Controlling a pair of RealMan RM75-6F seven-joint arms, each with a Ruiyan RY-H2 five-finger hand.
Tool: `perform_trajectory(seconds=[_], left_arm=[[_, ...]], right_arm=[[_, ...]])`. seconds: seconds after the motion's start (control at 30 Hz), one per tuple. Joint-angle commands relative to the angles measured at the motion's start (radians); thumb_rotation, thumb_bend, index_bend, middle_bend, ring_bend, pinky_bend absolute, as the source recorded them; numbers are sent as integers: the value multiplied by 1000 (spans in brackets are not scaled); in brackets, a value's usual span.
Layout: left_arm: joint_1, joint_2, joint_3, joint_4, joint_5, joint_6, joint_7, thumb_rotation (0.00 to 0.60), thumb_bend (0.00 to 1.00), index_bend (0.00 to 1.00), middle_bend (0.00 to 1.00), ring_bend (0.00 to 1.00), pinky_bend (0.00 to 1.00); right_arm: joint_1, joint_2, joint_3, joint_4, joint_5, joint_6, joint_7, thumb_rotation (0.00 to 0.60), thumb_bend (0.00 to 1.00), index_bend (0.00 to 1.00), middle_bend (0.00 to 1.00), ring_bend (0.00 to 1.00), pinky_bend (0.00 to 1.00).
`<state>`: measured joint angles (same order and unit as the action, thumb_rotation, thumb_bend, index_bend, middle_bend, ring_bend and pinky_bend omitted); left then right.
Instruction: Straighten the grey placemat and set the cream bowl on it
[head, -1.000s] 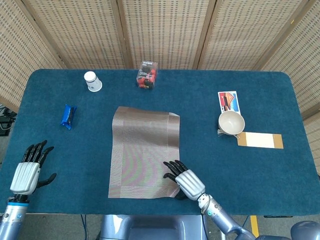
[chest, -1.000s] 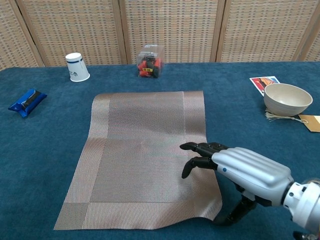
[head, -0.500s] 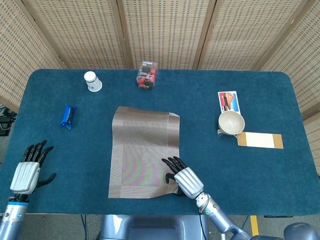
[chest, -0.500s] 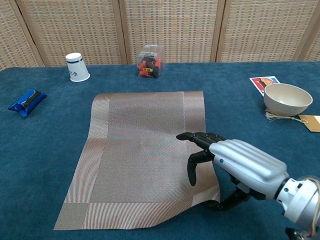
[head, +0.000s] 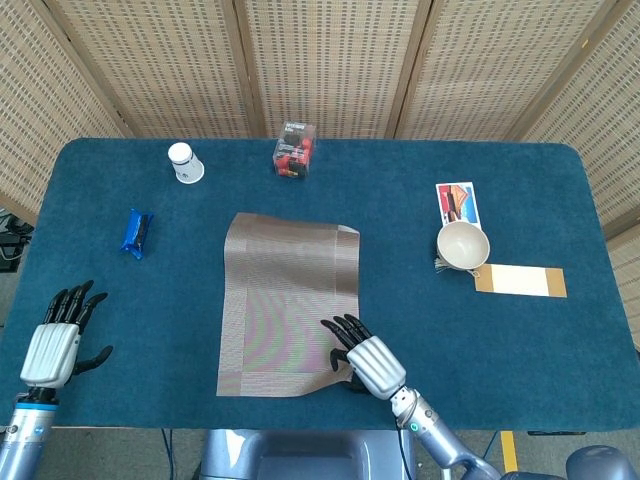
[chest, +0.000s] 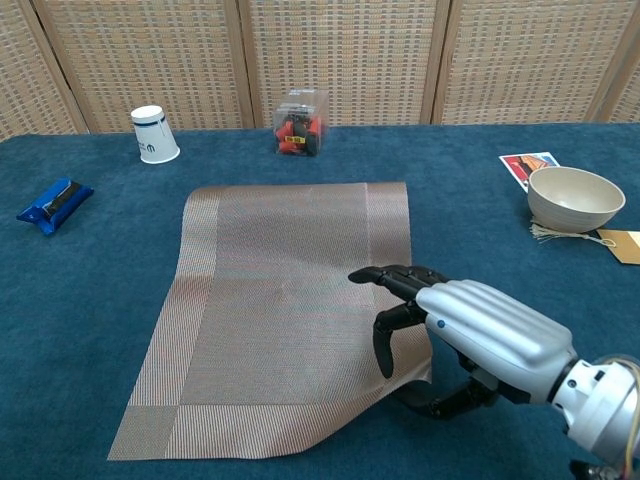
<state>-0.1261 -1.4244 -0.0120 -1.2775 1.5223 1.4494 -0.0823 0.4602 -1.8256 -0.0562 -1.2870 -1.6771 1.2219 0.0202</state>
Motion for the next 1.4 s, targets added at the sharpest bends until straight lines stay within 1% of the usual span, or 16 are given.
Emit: perform_trajectory(seconds=[0.03, 0.13, 0.23, 0.53, 0.77, 0.93, 1.03, 1.27, 1.4], left_arm=[[0, 0, 0, 1, 0, -1, 0, 600, 217, 148, 0, 0, 0], [-1, -1, 0, 2, -1, -1, 0, 600, 217, 149, 0, 0, 0], [-1, -2, -1, 2, -2, -1, 2, 600, 218, 149, 0, 0, 0], [0, -2, -1, -1, -2, -1, 7, 600, 218, 149, 0, 0, 0], [0, -3, 0, 0, -2, -1, 7, 600, 217, 149, 0, 0, 0], [-2, -4, -1, 3, -7, -8, 7, 600, 217, 149, 0, 0, 0], [-3, -6, -2, 6, -9, -11, 9, 600, 218, 149, 0, 0, 0], [-2, -9, -1, 6, -7, -8, 16, 600, 218, 149, 0, 0, 0], [-1, -10, 1, 3, -5, -6, 23, 600, 217, 149, 0, 0, 0]], right_arm=[[-2, -1, -3, 1, 1, -2, 0, 600, 571, 620, 146, 0, 0], [-4, -2, -4, 0, 6, -6, -1, 600, 587, 680, 183, 0, 0], [-4, -1, -4, -2, 7, -8, 0, 600, 590, 708, 207, 0, 0], [-7, 3, -1, -12, 20, -15, -7, 600, 671, 715, 207, 0, 0], [-11, 14, 2, -28, 22, -9, -17, 600, 673, 713, 205, 0, 0], [-20, 40, 5, -52, 13, 20, -35, 600, 673, 717, 205, 0, 0], [-31, 63, 14, -73, 15, 47, -41, 600, 673, 718, 205, 0, 0], [-58, 148, 39, -126, 29, 110, -23, 600, 668, 720, 201, 0, 0], [-77, 220, 61, -148, 56, 136, -4, 600, 664, 720, 199, 0, 0]])
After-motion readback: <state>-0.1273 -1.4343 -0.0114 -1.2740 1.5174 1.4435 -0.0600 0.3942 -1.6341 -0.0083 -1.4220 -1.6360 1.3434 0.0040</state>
